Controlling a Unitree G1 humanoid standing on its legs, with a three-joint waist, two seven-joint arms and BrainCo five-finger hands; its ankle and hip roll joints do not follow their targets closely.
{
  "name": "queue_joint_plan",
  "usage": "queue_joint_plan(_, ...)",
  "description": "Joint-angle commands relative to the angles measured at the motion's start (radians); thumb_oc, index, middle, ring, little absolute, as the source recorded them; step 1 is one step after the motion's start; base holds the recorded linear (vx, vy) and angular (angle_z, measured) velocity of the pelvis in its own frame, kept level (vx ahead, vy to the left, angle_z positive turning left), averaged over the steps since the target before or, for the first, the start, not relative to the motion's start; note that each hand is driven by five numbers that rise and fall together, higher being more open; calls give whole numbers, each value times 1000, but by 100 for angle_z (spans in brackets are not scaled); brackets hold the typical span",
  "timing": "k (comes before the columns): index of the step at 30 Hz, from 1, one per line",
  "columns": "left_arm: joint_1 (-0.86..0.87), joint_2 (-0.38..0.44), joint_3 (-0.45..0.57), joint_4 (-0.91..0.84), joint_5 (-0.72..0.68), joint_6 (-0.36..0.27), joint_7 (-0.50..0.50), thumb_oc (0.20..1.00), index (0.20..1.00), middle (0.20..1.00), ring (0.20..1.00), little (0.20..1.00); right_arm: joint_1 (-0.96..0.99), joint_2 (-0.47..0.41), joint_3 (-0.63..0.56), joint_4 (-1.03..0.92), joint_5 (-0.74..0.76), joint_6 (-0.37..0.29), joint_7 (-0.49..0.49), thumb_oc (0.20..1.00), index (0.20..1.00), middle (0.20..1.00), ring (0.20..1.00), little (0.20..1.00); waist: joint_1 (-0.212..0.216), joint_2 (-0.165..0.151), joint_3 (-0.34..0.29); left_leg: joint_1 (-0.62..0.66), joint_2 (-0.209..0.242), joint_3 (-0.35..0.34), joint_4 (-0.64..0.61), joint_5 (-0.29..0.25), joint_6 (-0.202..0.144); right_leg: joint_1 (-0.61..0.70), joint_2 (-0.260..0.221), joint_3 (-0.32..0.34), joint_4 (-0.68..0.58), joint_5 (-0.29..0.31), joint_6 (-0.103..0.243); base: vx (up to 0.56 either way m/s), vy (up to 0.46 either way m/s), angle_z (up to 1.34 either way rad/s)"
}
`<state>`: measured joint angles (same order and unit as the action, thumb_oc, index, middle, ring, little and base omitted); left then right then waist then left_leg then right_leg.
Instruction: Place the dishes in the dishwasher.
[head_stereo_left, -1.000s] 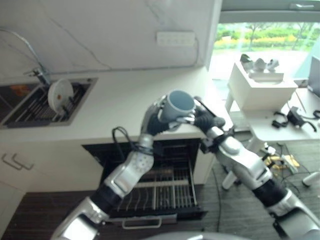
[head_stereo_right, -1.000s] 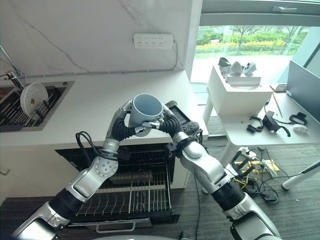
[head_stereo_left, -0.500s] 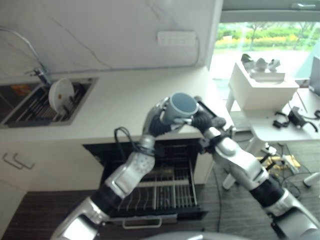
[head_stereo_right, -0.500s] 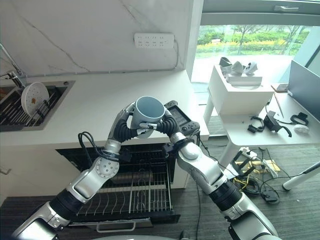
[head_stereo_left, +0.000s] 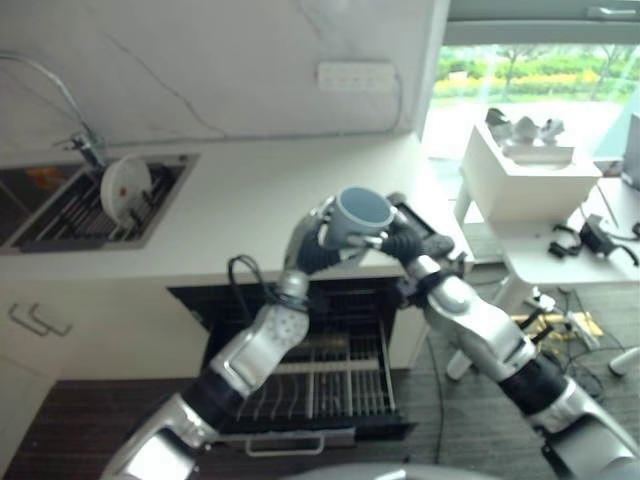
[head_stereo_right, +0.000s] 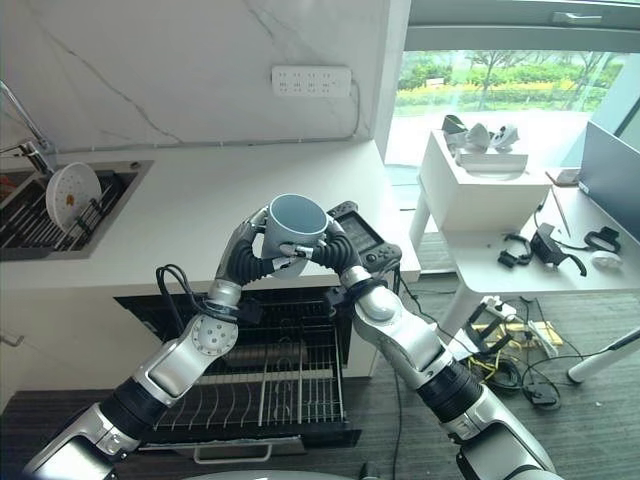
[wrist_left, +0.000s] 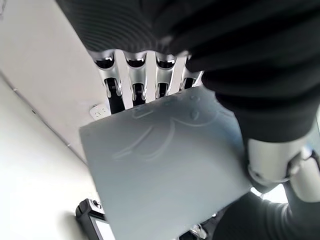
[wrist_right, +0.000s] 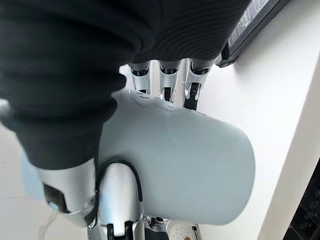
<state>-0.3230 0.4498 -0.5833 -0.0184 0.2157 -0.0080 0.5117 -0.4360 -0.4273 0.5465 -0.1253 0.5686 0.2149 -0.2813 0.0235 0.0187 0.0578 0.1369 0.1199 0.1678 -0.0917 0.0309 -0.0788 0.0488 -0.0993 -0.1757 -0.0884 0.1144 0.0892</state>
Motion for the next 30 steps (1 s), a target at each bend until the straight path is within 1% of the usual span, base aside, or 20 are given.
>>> queue_joint_plan(1,-125,-6,-128,-33,37,-84,-30,200,200,200,200,200,-177,112,24,-1,-6,-76,-8,200,200,200,200,200,17,-66,-1,-28,-2,-89,4,-42,18,56,-92,28,1,-43,83,0,0,0)
queue_joint_plan(4,-137,-10,-142,-28,56,-78,-38,200,200,200,200,200,-179,125,24,1,19,-118,-34,200,200,200,200,200,15,-63,-3,-27,0,-87,4,-42,18,57,-92,29,1,-44,83,0,0,0)
queue_joint_plan(5,-139,-12,-144,-27,59,-76,-38,360,360,360,360,360,-179,129,22,4,46,-139,-43,200,200,200,200,200,14,-62,-2,-26,0,-87,4,-42,18,58,-92,29,1,-44,82,0,0,0)
queue_joint_plan(6,-141,-13,-152,-25,66,-72,-36,1000,1000,1000,1000,1000,-173,142,18,3,138,-168,-47,200,200,200,200,200,14,-61,-2,-26,1,-85,4,-42,17,59,-93,27,1,-45,83,0,0,0)
queue_joint_plan(7,-143,-16,-163,-16,74,-71,-32,1000,1000,1000,1000,1000,-159,166,16,10,246,-230,-57,200,200,200,200,200,13,-58,-3,-26,2,-84,4,-41,16,60,-93,25,1,-45,82,0,0,0)
queue_joint_plan(9,-143,-20,-174,-7,91,-67,-31,1000,1000,1000,1000,1000,-138,209,16,31,278,-293,-77,200,200,200,200,200,15,-55,-3,-26,3,-83,4,-40,16,62,-94,21,1,-46,82,-1,4,2)
queue_joint_plan(10,-143,-20,-184,-5,96,-49,-32,1000,1000,1000,1000,1000,-128,229,22,41,300,-334,-94,200,200,200,200,200,16,-52,-4,-26,4,-82,4,-40,16,64,-95,16,1,-47,83,-1,9,5)
queue_joint_plan(11,-142,-18,-189,-9,97,-45,-27,1000,1000,1000,1000,1000,-116,238,25,40,321,-352,-102,200,200,200,200,200,16,-51,-6,-27,4,-83,4,-39,16,64,-95,14,1,-48,83,0,11,9)
queue_joint_plan(13,-134,-20,-195,-5,104,-29,-18,1000,1000,1000,1000,1000,-78,267,25,41,393,-413,-130,200,200,200,200,200,14,-45,-8,-23,7,-78,4,-45,15,69,-96,9,1,-56,85,11,16,18)
queue_joint_plan(14,-132,-19,-196,-6,109,-27,-14,1000,1000,1000,1000,1000,-71,271,25,43,404,-424,-129,200,200,200,200,200,14,-44,-6,-28,6,-77,4,-36,16,65,-97,8,1,-48,83,23,16,17)
queue_joint_plan(16,-130,-18,-199,-3,121,-12,-6,1000,1000,1000,1000,1000,-57,291,25,51,467,-462,-140,200,200,200,200,200,15,-41,-7,-24,8,-76,4,-43,15,72,-96,5,1,-57,83,-5,5,5)
queue_joint_plan(17,-130,-17,-199,-2,121,-10,-5,1000,1000,1000,1000,1000,-57,294,24,54,468,-466,-139,200,200,200,200,200,15,-41,-6,-25,7,-77,4,-43,15,72,-97,3,1,-58,83,0,0,0)
queue_joint_plan(21,-136,-7,-200,2,129,-2,2,1000,1000,1000,1000,1000,-62,300,11,68,443,-524,-172,200,200,200,200,200,23,-38,-8,-29,6,-84,4,-40,13,77,-100,-9,1,-58,84,-3,-4,3)
queue_joint_plan(26,-125,10,-185,7,140,-12,5,1000,1000,1000,1000,1000,-51,286,-19,72,412,-555,-182,200,200,200,200,200,27,-36,-13,-29,5,-91,4,-40,13,82,-100,-15,1,-61,84,3,-8,10)
queue_joint_plan(30,-106,13,-187,32,165,-31,41,1000,1000,1000,1000,1000,-42,277,-36,78,375,-569,-188,200,200,200,200,200,29,-35,-14,-30,5,-94,4,-40,14,83,-99,-17,1,-62,82,0,0,0)
